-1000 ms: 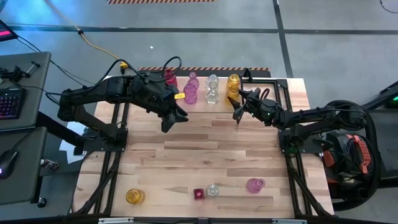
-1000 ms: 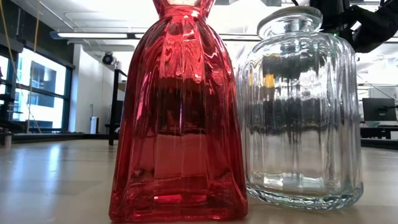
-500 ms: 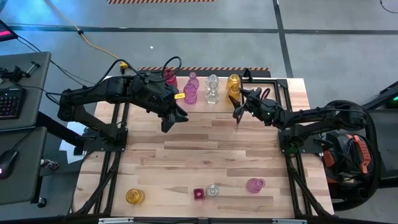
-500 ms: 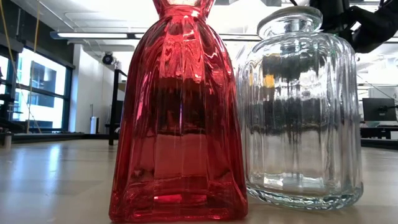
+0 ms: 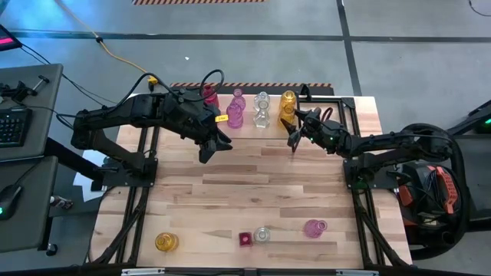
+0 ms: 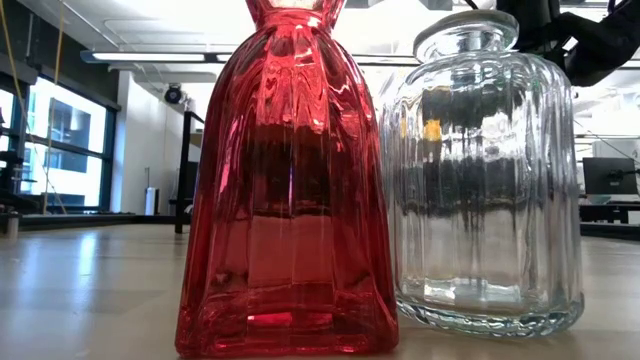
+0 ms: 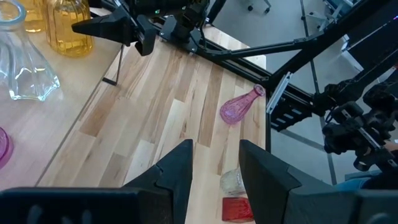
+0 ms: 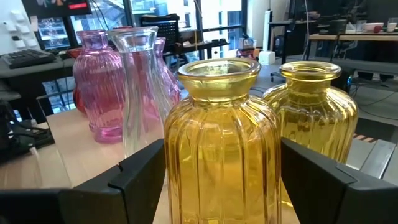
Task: Sort vases onto shelf
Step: Put the top yellow vase on the shelf aligned with the other yellow vase
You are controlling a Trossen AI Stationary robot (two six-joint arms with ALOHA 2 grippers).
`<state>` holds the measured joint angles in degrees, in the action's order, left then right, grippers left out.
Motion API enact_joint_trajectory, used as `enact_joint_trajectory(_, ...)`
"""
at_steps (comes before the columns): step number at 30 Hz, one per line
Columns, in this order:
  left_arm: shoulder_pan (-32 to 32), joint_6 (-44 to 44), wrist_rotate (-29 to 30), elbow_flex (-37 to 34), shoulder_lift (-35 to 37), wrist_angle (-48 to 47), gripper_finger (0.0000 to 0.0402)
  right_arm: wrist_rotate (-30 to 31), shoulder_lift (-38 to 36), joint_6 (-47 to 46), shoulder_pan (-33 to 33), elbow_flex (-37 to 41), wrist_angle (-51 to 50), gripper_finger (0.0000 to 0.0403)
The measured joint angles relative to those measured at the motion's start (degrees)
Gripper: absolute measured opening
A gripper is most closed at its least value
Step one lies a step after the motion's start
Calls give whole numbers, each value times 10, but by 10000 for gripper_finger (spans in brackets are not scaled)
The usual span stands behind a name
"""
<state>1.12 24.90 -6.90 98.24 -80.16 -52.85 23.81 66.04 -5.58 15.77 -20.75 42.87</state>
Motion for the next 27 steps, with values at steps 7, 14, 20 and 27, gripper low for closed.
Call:
enact_joint_trajectory(7, 0, 4, 0, 0, 0, 0, 120, 0, 0, 4, 0, 0, -5, 273)
enact_joint_trajectory(14, 0, 5, 0, 0, 0, 0, 120, 0, 0, 5, 0, 0, -6, 273)
enact_joint_trajectory(20, 0, 5, 0, 0, 0, 0, 120, 0, 0, 1, 0, 0, -6, 273)
enact_joint_trajectory(27, 0, 6, 0, 0, 0, 0, 120, -3, 0, 11, 0, -16, -19, 273)
